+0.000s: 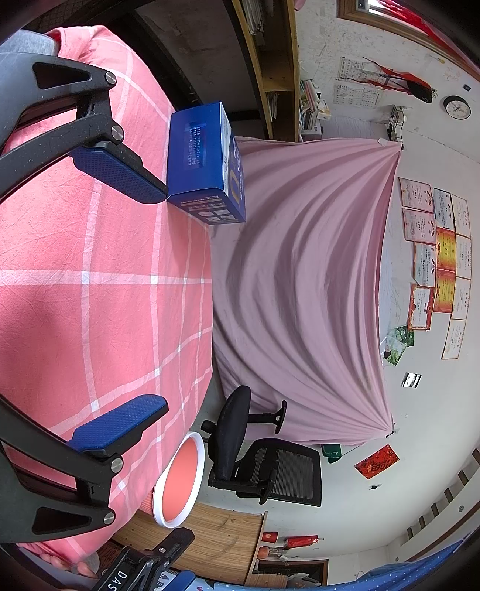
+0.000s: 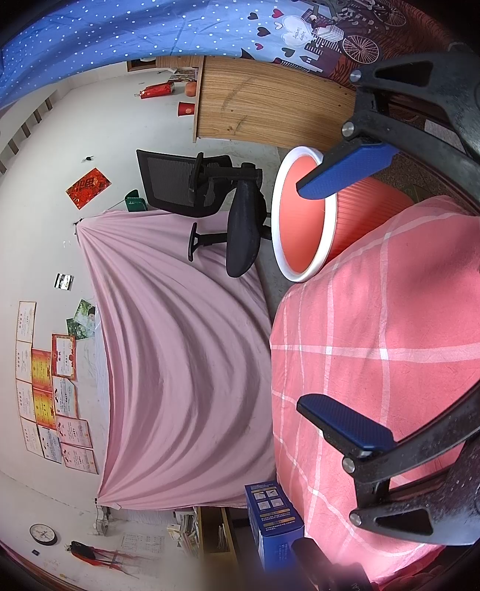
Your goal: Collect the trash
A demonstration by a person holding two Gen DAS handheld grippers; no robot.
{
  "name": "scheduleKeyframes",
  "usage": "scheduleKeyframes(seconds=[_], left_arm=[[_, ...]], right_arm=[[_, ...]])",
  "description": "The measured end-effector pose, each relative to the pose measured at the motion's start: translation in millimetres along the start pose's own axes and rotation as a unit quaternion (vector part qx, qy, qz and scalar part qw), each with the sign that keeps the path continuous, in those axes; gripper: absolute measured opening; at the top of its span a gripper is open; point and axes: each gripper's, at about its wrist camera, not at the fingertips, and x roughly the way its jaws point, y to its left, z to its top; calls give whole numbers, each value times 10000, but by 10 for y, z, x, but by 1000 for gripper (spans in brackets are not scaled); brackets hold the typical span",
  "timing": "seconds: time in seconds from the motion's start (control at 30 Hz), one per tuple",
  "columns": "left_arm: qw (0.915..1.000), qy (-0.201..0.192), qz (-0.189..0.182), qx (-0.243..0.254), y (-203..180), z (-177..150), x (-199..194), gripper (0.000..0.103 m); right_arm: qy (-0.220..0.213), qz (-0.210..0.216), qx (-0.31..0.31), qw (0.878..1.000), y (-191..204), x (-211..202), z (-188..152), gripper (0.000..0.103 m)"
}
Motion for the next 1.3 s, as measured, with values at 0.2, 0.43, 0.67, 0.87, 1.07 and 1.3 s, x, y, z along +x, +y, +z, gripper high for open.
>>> scheduleKeyframes(seconds=[0.2, 0.43, 0.67, 0.87, 1.07, 1.3], left_arm=[[10000, 1, 2, -4, -2, -1, -2, 101], [10000, 3, 4, 7, -8, 1, -3, 101], [10000, 8, -9, 11, 16, 0, 7, 101], [10000, 10, -13, 16, 16, 0, 7, 101], [10000, 8, -17, 14, 24, -2, 11, 101], [10000, 10, -16, 21, 22, -1, 12, 101]], right_arm=[[12, 6, 1, 10000, -1, 7, -9, 103], [20, 24, 3, 10000, 1, 14, -18, 103], [20, 24, 5, 10000, 10, 13, -18, 103], [23, 22, 6, 10000, 14, 13, -17, 103], [22, 22, 9, 10000, 15, 13, -14, 103], [27, 23, 9, 10000, 21, 13, -14, 103]])
